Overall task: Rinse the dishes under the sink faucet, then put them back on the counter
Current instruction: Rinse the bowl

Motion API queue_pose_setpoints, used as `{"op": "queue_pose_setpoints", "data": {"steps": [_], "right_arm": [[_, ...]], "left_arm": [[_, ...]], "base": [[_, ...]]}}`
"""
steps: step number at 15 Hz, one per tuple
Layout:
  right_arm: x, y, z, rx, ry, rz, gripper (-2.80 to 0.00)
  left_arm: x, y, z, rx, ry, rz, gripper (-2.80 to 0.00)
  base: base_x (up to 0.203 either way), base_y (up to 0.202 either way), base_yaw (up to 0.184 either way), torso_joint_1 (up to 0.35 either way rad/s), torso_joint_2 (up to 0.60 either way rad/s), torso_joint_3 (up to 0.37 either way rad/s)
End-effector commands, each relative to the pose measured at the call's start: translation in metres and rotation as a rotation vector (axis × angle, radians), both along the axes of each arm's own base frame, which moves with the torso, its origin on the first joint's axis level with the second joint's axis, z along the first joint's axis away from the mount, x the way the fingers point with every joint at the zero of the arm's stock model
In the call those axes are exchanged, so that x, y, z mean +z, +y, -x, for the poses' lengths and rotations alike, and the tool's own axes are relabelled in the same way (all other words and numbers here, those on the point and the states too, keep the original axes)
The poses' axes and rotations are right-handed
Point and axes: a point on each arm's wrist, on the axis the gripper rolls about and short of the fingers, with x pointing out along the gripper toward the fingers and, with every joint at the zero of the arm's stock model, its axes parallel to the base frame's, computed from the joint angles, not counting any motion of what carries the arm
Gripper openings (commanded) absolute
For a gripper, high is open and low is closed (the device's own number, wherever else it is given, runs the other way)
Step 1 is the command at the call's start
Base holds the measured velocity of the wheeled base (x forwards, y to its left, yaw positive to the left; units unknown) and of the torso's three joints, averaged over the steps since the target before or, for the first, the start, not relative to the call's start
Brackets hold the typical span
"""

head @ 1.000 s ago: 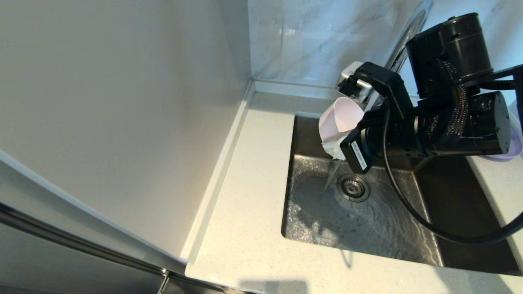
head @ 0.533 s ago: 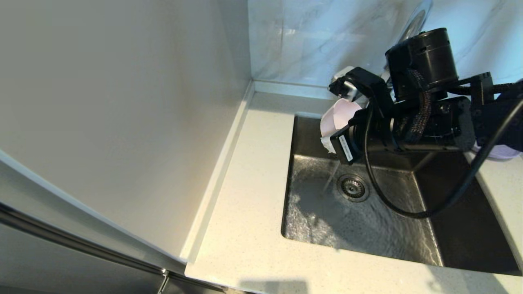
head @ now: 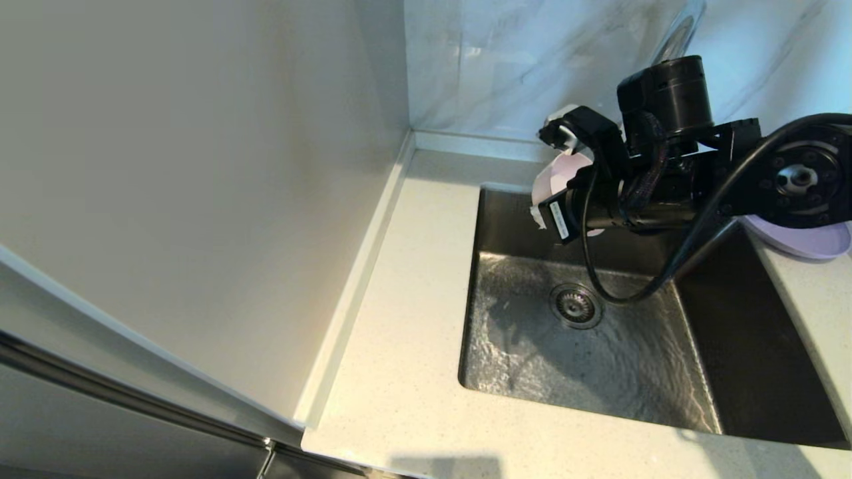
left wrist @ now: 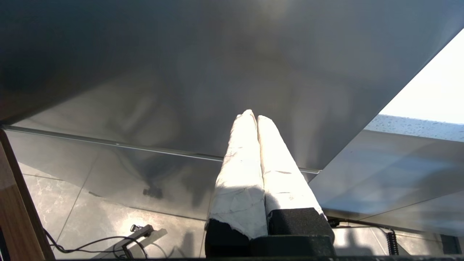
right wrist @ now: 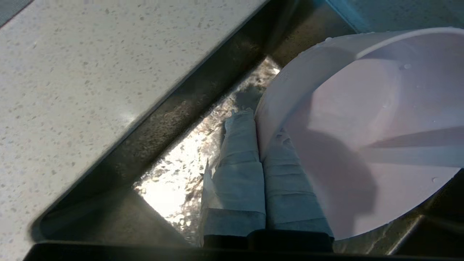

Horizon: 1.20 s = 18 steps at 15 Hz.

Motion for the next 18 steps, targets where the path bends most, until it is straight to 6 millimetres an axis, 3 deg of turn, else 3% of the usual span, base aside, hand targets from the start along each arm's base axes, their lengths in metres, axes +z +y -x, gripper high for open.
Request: {"op": "queue_pose_setpoints", "data": {"steps": [1,7,10,13,18], "right_arm": [[-0.004,-0.007,-0.009,-0.025,0.007,0.013,-2.80],[0.003,-0.034,-0.019,-0.111,-0.020,0.016,-2.80],[0.012,-0.053,-0.012,-0.152,-0.038,0.010,-2.80],[0.017,-0.069,0.010,-0.168,-0.041,0.029,-2.80],[0.012,-0.090,0.066,-0.177,-0.011,0.050,-2.80]], "left_arm": [[0.000,0.000,0.000,-0.001,0.000,0.000,-2.80],[0.000,0.000,0.000,0.000,0.000,0.000,-2.80],[0.000,0.000,0.000,0.000,0.000,0.000,-2.80],[0.000,0.000,0.000,0.000,0.000,0.000,-2.80],[0.000,0.000,0.000,0.000,0.000,0.000,-2.80]], "base": [[0.000,0.000,0.000,0.000,0.00,0.000],[0.000,0.000,0.000,0.000,0.00,0.000],[0.000,0.000,0.000,0.000,0.00,0.000],[0.000,0.000,0.000,0.000,0.00,0.000],[0.000,0.000,0.000,0.000,0.00,0.000]]}}
